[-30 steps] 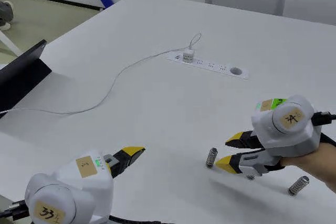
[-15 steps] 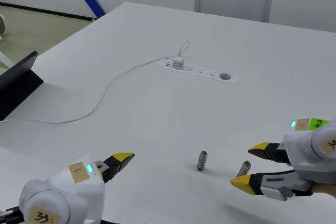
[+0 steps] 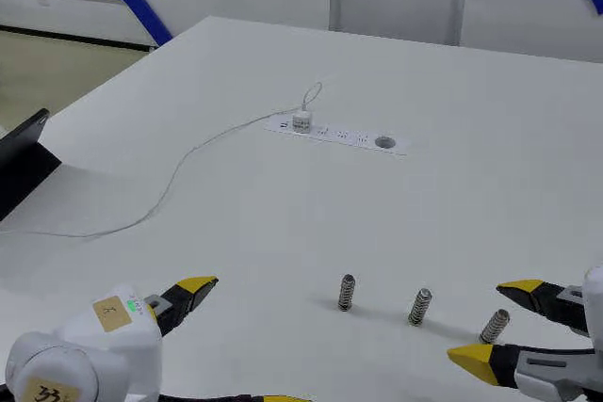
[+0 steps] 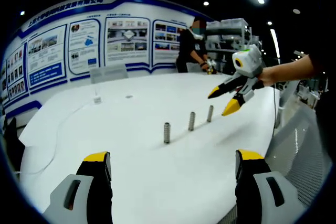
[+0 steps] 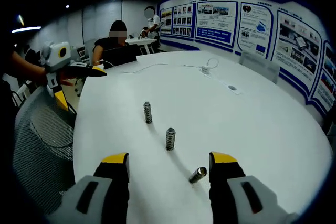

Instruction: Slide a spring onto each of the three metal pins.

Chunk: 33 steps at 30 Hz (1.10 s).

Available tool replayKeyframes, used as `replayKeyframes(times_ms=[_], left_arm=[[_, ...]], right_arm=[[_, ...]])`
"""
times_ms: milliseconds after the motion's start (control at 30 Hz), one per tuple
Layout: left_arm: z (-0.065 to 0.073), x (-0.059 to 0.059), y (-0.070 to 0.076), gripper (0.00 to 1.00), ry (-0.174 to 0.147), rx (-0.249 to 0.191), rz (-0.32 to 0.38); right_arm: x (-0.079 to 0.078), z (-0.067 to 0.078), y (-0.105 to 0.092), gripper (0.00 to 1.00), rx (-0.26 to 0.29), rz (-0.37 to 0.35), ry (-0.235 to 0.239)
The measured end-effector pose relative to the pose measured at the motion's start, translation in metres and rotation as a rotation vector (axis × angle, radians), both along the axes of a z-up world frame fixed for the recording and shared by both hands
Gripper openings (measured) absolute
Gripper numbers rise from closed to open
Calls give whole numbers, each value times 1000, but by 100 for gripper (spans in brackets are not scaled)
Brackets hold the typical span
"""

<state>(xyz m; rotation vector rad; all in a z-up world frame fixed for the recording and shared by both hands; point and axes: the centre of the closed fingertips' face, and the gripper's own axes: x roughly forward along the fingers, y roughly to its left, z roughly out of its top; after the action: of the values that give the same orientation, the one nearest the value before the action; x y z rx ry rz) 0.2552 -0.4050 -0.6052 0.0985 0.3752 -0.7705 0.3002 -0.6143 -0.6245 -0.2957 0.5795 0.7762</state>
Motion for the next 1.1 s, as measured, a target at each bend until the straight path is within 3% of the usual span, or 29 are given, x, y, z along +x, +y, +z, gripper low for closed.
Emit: replayKeyframes(times_ms=[200, 467, 700, 900, 1100], left_arm=[[-2, -2, -3, 100, -1, 21, -21], [0, -1, -4, 100, -9, 12, -21], [7, 4, 0, 100, -31, -24, 15], [9, 5, 0, 100, -41, -25, 20], [10, 7, 2, 100, -44, -28, 37]], right_arm=[[-3, 5, -20, 70, 6, -91, -41], [-15, 21, -40, 78, 65, -180, -113], [-36, 30, -54, 86, 158, -270, -168], [-49, 38, -65, 91, 260, -382, -204], [-55, 36, -71, 92, 290, -436, -227]])
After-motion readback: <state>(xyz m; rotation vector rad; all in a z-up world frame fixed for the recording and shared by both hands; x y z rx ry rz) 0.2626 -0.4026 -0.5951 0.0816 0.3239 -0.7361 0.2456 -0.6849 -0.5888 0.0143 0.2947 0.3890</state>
